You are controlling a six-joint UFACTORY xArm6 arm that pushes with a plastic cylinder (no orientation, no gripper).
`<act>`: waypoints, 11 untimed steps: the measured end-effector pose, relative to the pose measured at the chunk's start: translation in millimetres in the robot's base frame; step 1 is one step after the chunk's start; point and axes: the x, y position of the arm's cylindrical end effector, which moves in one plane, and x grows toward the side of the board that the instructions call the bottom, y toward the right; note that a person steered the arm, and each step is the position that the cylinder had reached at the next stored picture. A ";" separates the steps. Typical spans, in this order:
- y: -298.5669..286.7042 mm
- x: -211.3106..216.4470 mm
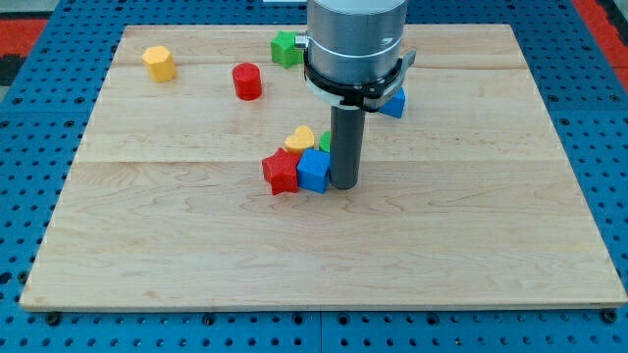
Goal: Push the blue triangle into the yellow heart
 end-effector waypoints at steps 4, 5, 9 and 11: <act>82.4 -51.3; 71.9 -92.0; 40.0 -68.1; 18.6 -116.3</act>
